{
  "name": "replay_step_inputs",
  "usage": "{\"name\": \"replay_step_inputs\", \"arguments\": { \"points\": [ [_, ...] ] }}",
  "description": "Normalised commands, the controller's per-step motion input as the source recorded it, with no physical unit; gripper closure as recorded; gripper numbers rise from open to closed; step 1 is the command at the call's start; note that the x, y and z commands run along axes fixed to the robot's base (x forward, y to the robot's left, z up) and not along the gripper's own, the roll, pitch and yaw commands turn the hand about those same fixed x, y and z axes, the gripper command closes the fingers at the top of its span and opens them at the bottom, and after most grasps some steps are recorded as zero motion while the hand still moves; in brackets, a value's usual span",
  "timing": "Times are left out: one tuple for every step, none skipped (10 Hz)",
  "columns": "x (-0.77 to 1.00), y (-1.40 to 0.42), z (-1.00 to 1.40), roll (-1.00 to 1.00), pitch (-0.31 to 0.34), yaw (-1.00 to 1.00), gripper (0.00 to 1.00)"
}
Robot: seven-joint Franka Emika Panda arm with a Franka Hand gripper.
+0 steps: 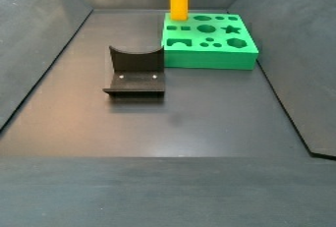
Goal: Insert the rectangle object.
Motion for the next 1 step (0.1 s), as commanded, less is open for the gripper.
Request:
{"name": "replay_step_inputs", "arguments": {
  "points": [
    [0.00,0.00,0.00,0.00,0.000,0.00,1.00]
  ]
}}
